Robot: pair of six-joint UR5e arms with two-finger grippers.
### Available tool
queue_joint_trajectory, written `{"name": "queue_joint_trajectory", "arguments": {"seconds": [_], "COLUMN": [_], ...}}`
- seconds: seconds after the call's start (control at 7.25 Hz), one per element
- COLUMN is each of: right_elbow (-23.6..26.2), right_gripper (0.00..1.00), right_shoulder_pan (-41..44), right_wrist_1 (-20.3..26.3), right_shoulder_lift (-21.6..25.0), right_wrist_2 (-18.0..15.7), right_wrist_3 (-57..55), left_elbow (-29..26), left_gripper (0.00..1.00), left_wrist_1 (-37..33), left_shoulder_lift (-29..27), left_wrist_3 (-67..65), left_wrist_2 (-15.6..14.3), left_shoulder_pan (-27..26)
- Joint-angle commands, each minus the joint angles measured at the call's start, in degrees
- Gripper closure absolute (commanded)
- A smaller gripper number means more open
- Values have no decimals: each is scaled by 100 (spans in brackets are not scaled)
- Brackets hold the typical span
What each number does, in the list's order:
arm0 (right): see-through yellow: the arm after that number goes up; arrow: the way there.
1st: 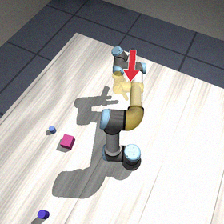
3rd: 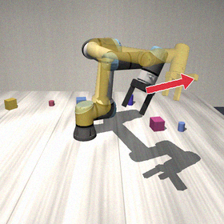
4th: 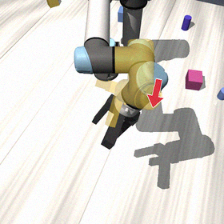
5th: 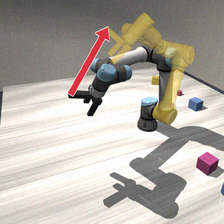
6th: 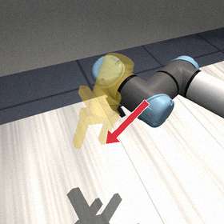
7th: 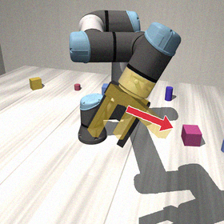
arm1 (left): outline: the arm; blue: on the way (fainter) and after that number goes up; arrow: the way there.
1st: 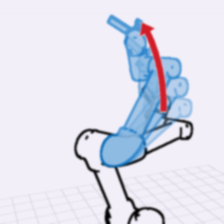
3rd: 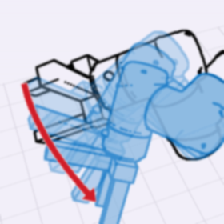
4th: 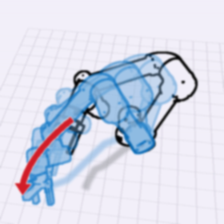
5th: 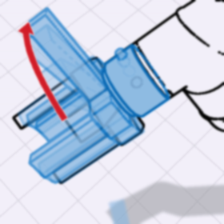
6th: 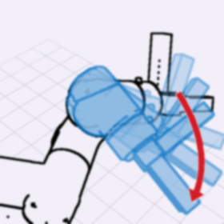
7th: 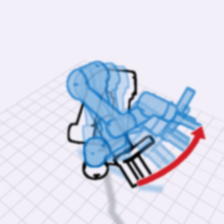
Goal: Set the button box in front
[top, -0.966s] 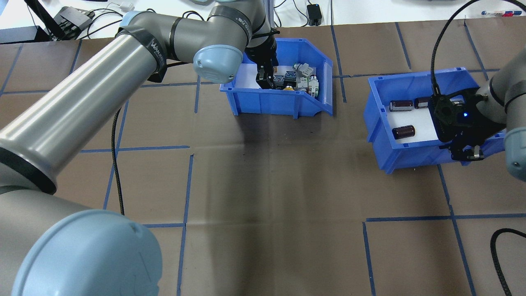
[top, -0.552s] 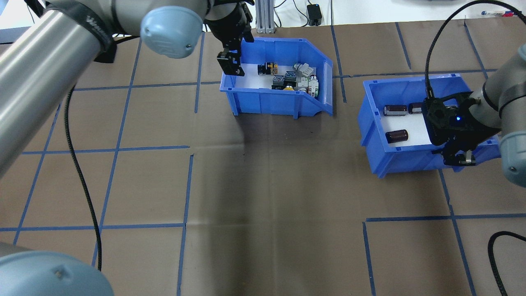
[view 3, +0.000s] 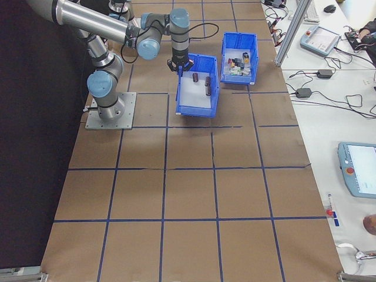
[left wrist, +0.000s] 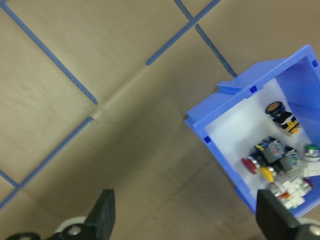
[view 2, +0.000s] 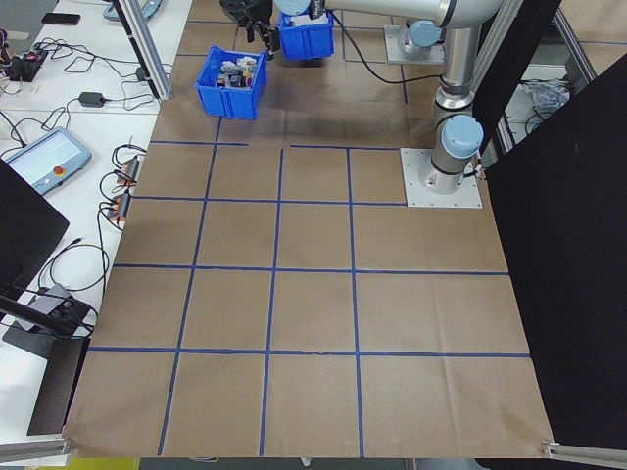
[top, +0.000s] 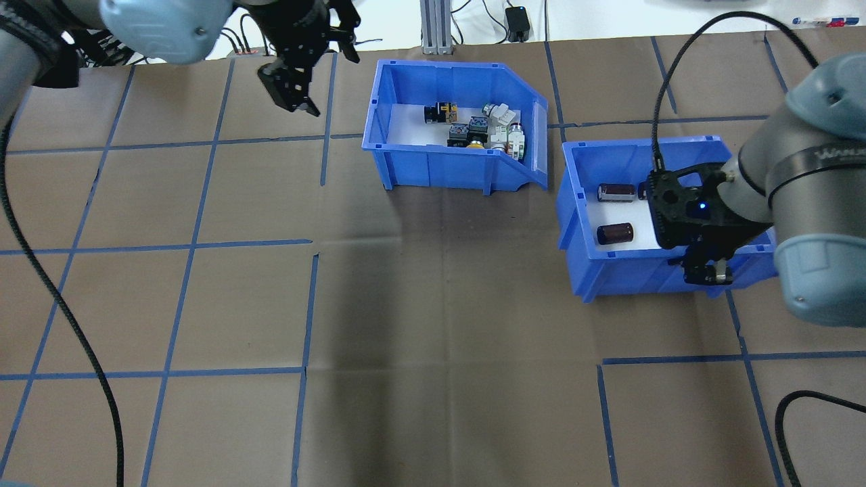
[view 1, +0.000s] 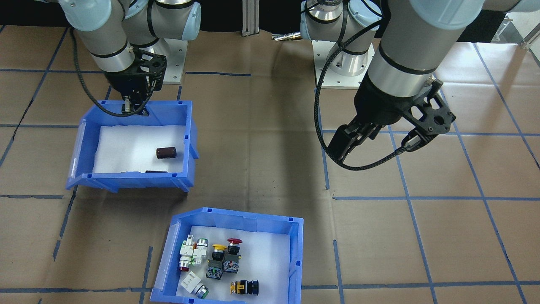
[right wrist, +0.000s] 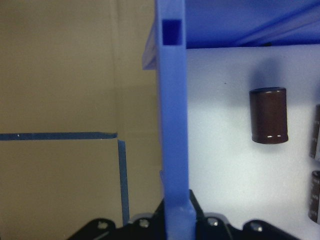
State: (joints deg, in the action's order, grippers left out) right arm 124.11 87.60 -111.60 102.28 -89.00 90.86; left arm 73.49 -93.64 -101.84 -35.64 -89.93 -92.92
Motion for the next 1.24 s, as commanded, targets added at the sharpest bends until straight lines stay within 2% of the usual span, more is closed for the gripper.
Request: {"name": "queue_joint_trajectory", "arguments": {"seconds": [0.0,0.14,0.28,0.41,0.55,0.69,0.83,1.1], "right_elbow": [429,430,439,439,456,474,465,465], "right_gripper": [99,99,99,99,99,99,99,99], "right_shoulder_pan": [825,1194,1494,1697,1864,2083,2294,2804], "right_wrist_1": [-667,-696,-818,-837,-889,-899,-916,-1292], "right_shoulder_lift": [55,55,29,12,11,-6,-119,-479], "right_wrist_2": [-99,-134,-135,-143,-152,-135,-100,-143], "right_wrist_3": [-646,-892,-1103,-1236,-1333,-1560,-1788,-2281], "left_elbow": [33,155,426,942,1539,1928,2036,2239], "left_gripper": [1,1,1,1,1,0,0,0], "left_wrist_1": [-1082,-1078,-1095,-1000,-564,-55,81,91], "left_shoulder_lift": [409,532,882,1198,1619,1815,1843,2132], "left_wrist_3": [2261,2924,2992,3114,3176,3316,3709,3766], "left_wrist_2": [-174,-165,-157,-104,-86,-69,-69,-121], "left_shoulder_pan": [229,265,231,256,213,239,230,213]}}
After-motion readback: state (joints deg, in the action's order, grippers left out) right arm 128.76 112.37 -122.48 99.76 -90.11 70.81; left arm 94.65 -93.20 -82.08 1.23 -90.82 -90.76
